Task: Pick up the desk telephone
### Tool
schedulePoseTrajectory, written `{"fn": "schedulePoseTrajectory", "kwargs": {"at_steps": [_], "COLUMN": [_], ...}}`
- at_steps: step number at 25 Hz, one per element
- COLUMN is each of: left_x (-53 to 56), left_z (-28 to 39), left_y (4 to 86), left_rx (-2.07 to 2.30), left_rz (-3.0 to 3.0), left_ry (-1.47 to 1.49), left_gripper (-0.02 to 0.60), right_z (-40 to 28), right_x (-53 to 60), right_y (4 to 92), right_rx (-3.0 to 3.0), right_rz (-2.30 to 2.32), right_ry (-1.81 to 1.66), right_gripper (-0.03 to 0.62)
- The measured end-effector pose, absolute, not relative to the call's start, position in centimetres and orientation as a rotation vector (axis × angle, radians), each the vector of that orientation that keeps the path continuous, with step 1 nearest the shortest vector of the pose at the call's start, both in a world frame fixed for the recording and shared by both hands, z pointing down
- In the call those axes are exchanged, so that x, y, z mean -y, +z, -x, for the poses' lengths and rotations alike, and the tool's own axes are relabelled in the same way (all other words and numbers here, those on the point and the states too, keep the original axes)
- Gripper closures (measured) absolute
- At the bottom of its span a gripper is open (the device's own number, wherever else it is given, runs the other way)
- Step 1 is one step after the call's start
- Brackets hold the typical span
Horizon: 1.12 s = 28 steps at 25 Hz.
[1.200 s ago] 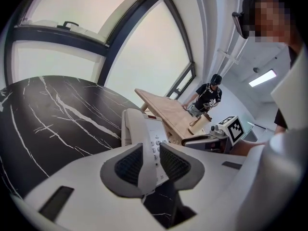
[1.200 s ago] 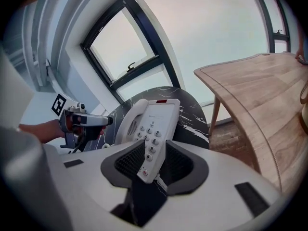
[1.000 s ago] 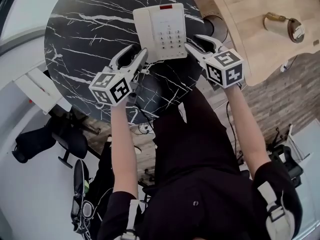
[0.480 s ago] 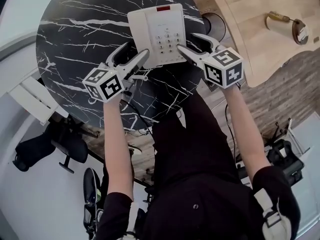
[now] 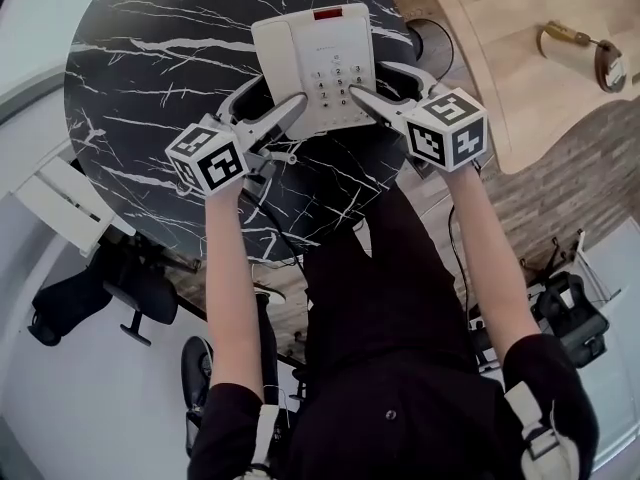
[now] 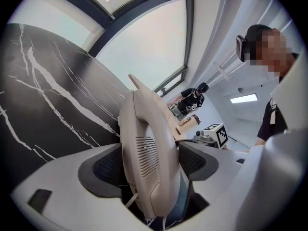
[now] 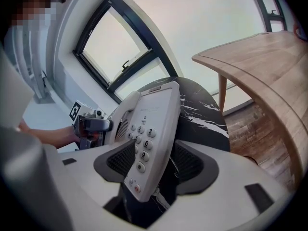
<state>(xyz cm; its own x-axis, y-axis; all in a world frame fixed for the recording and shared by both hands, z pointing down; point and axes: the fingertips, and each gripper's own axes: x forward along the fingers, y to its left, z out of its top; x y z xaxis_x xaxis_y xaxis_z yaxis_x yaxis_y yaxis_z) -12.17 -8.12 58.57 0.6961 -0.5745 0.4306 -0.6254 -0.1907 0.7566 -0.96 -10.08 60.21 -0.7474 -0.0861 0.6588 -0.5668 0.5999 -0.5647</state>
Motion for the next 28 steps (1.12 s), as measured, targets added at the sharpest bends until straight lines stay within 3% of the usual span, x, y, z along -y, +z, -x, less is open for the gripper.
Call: {"fn": "schedulePoseTrajectory", "kwargs": {"at_steps": [28], "left_x": [8.2], "left_z": [11.8], "left_y": [59.1], "left_rx": [0.837], "left_rz": [-1.805], "left_ry": [0.041], "left_gripper": [0.207], "right_z": [1.3], "right_x": [10.1], "right_y": [61.4], "right_rx": [2.245], "right_rz": [-0.449], "right_ry": [1.241], "right_gripper": [0.352]}}
